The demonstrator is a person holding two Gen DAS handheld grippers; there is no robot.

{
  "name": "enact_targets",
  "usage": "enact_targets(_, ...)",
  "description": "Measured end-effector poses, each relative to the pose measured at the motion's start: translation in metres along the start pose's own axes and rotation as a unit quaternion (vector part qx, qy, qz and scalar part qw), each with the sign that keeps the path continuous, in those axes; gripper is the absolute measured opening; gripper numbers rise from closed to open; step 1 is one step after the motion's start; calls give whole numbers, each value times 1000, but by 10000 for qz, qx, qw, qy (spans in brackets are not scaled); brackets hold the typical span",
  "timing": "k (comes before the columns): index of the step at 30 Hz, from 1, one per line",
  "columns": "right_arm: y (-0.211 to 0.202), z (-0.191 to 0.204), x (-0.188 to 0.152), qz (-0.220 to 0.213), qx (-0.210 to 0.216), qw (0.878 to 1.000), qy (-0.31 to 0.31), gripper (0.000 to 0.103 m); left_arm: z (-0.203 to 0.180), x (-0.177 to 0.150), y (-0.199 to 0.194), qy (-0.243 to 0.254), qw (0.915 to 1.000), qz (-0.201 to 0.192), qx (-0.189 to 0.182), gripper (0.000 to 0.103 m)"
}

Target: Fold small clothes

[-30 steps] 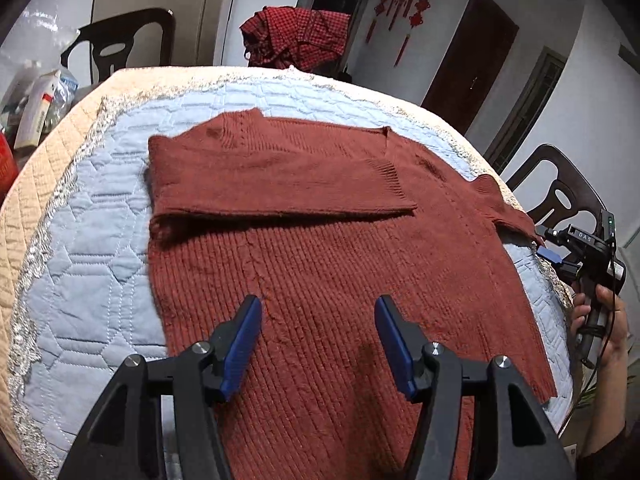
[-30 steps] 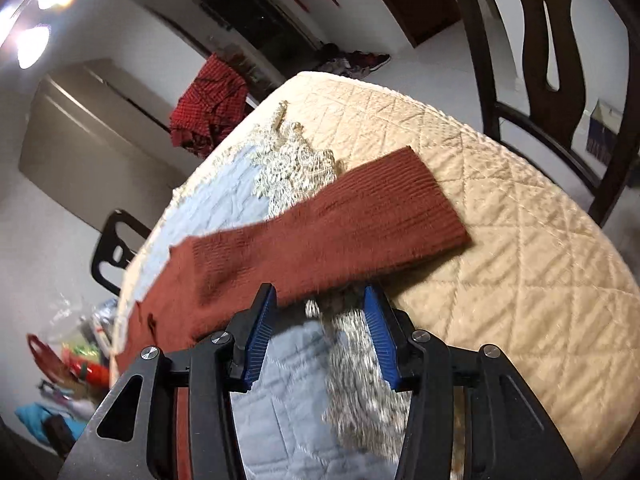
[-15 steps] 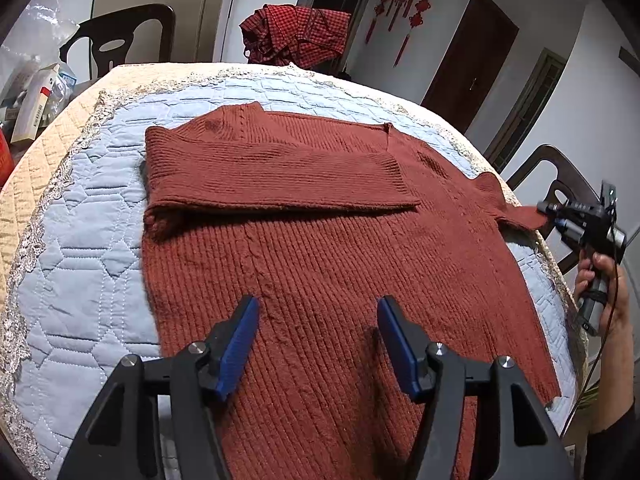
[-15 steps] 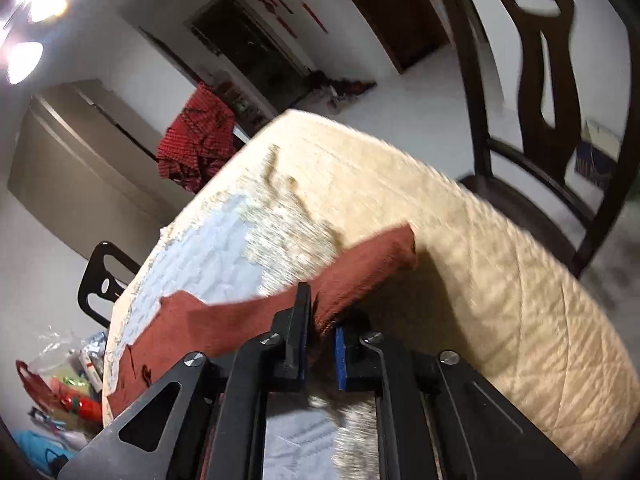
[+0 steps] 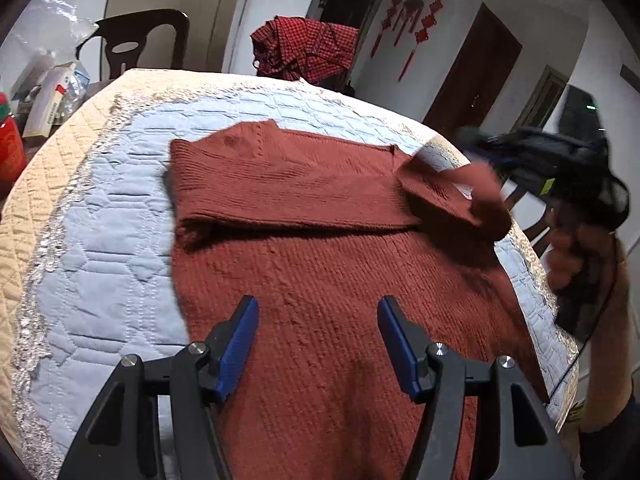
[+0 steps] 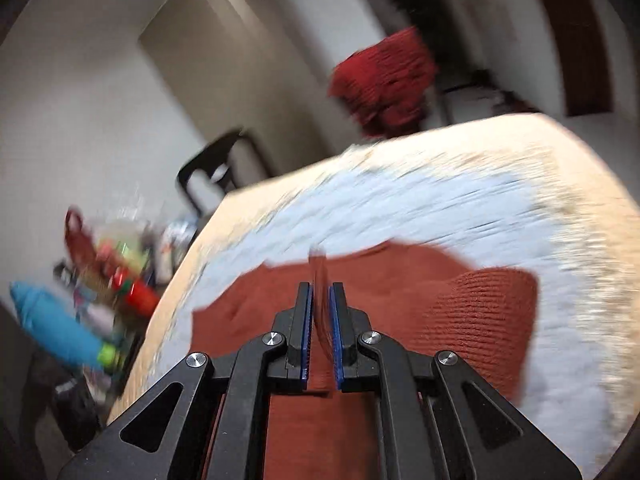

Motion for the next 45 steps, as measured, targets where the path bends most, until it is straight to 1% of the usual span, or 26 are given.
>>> enact_targets(2,31,10,-11,319,167,9993,-26,9,5,0,-3,-46,10000,-20,38,64)
enact_targets(5,69,16,-33,887,267,9957,-23,9,12,3,-7,-95,9999,-47,55,64)
enact_targets(7,79,21,-45,1185,384,9922,27,9,13,7,-9,-88,9999,-68,43,64)
enact_targets(8,78,22,-48,1216,394,9918,-25,9,13,9,-10,-72,9999,-76,12,64)
enact_targets(10,61,24,-47,1067,418,9933,-174,18,9,18,-9,-2,9999,-97,-98,64)
enact_targets(12,35,16,-44,854,404,9954,-161,21,2,29,-5,100,9996,-119,-243,64)
enact_targets(14,16,6,-43,714,240,9971,-117,21,-8,43,3,223,9988,-125,-426,64)
enact_targets(15,5,-3,-46,667,66,9977,-107,21,-15,50,7,282,9983,-122,-501,64)
enact_targets(18,-10,-21,-58,741,-358,9966,-88,21,-34,70,26,422,9961,-67,-774,64)
enact_targets(20,-15,-35,-68,829,-580,9949,-14,21,-48,80,41,498,9944,53,-930,64)
enact_targets(22,-21,-47,-77,861,-679,9939,115,21,-62,87,61,627,9927,219,-1002,64)
enact_targets(25,-31,-62,-82,824,-748,9933,315,21,-82,91,90,836,9904,517,-968,64)
enact_targets(27,-35,-66,-83,781,-720,9936,382,21,-94,89,104,981,9886,667,-928,63)
enact_targets(29,-36,-67,-83,767,-687,9939,396,21,-105,87,114,1181,9861,752,-896,51)
enact_targets(30,-36,-68,-84,779,-683,9938,397,21,-109,87,118,1259,9856,757,-840,49)
enact_targets(31,-36,-68,-84,794,-679,9937,401,21,-112,88,120,1335,9849,750,-806,44)
enact_targets(32,-35,-69,-84,801,-672,9937,407,21,-115,88,121,1394,9843,743,-792,34)
enact_targets(33,-35,-70,-85,800,-660,9937,418,21,-116,89,122,1432,9841,730,-750,28)
enact_targets(34,-34,-70,-84,796,-649,9938,431,21,-117,90,122,1465,9840,716,-712,16)
enact_targets(35,-33,-70,-84,789,-640,9939,438,21,-118,92,122,1468,9840,705,-724,9)
enact_targets(37,-33,-70,-84,769,-617,9941,446,21,-117,95,117,1451,9846,615,-756,8)
enact_targets(39,-32,-70,-83,748,-609,9943,461,21,-113,99,106,1403,9866,373,-746,8)
enact_targets(41,-33,-72,-82,717,-621,9943,494,21,-104,103,93,1173,9898,120,-800,8)
enact_targets(43,-33,-74,-81,678,-652,9941,532,21,-88,103,79,885,9930,-113,-779,8)
enact_targets(45,-34,-75,-81,648,-657,9942,551,21,-74,100,72,635,9952,-187,-728,8)
Point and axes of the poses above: each gripper's, at about its wrist camera, not at the fingertips, and y roughly the way its jaws point, z to its left, x to its top, the point moved 4 cm from there along y, roughly the way its jaws point, and after that the axes turned 7 degrees about x, right-handed, at the moved point
